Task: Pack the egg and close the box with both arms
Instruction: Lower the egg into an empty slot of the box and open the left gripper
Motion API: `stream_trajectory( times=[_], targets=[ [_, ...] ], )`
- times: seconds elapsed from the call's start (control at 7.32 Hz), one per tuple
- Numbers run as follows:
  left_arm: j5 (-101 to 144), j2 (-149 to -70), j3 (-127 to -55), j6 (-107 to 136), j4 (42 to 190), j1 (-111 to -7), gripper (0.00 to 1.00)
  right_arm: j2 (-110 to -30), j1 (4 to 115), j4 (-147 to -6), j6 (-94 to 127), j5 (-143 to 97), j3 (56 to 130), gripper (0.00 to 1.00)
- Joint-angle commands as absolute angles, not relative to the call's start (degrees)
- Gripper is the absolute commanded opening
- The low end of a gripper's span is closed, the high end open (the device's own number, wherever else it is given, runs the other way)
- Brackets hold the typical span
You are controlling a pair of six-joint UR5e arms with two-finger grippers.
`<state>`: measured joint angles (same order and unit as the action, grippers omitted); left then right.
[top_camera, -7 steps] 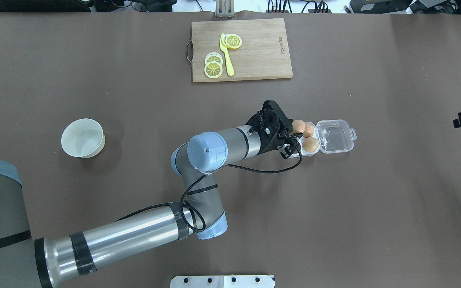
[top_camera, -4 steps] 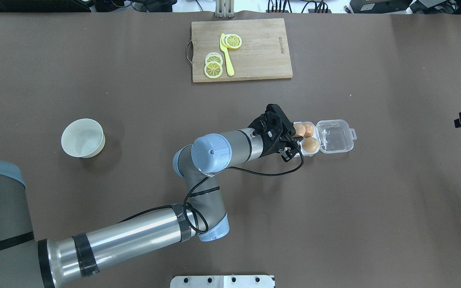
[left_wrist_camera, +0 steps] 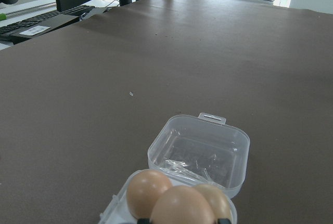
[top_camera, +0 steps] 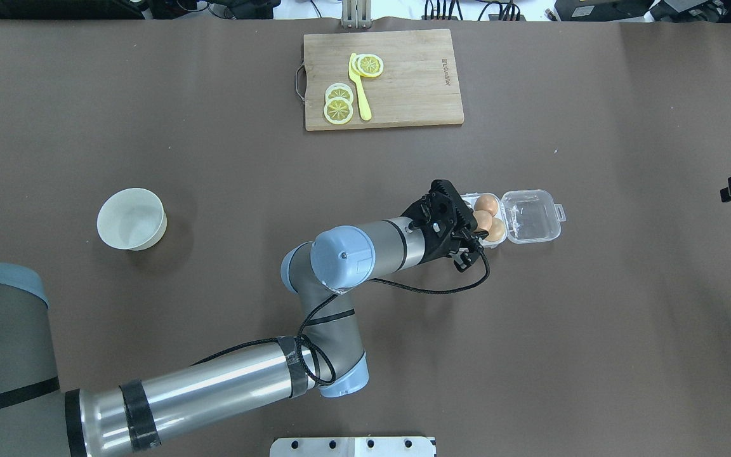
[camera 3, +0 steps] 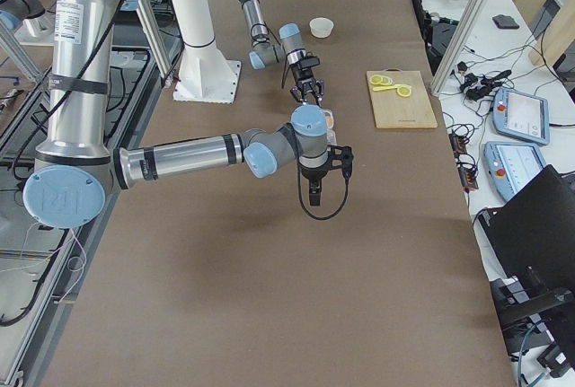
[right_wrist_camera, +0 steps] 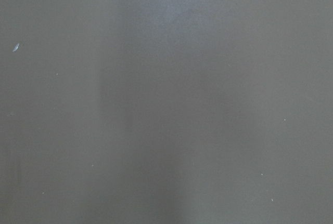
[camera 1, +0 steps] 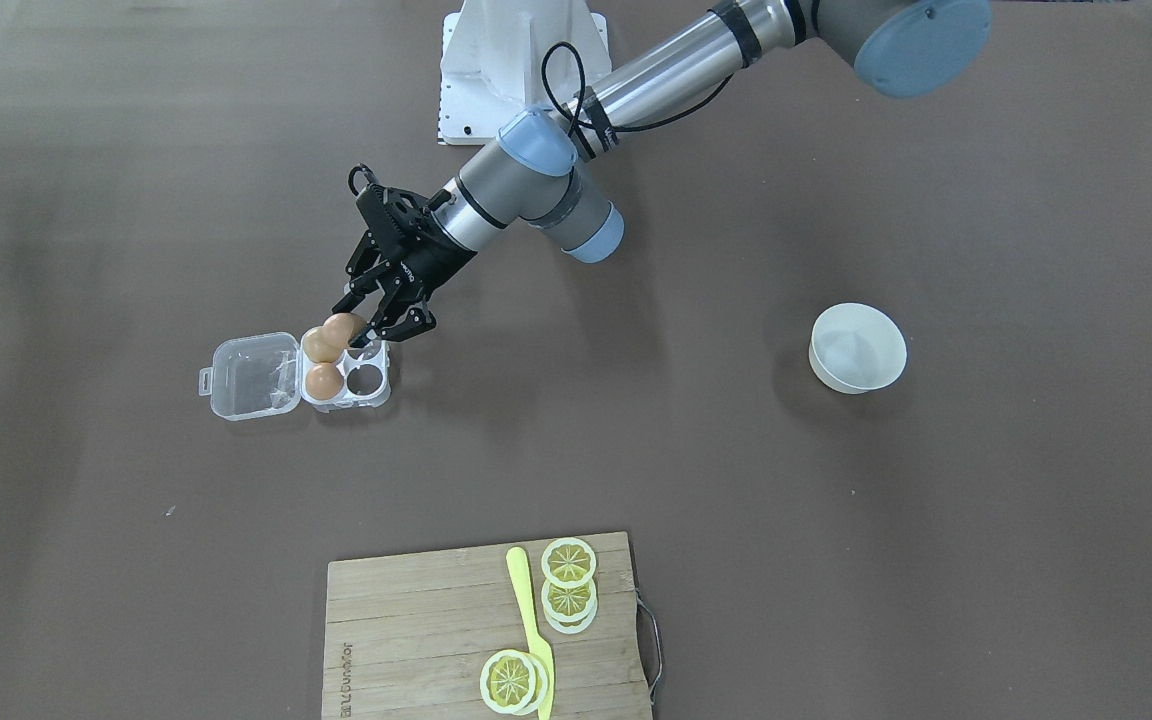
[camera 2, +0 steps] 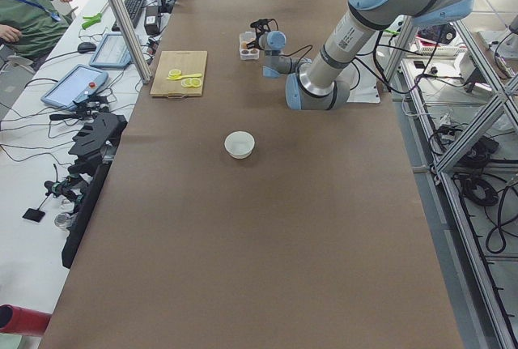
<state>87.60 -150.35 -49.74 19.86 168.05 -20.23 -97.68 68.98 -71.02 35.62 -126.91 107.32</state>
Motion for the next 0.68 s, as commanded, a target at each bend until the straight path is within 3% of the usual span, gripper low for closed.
stream_trajectory(
  times=[0.0,0.41,0.55],
  targets=[
    [87.5,-150.4,-49.7,19.9,168.0,-20.1,0.00,-97.6,68.9,-71.0,35.9,-126.9,107.4,1.00],
    [87.5,-150.4,-49.7,19.9,168.0,-20.1,0.00,-97.6,68.9,-71.0,35.9,-126.9,107.3,1.00],
    [87.5,-150.4,-49.7,19.9,168.0,-20.1,0.20,-97.6,69.0,-71.0,35.9,-126.9,107.3,1.00]
  ],
)
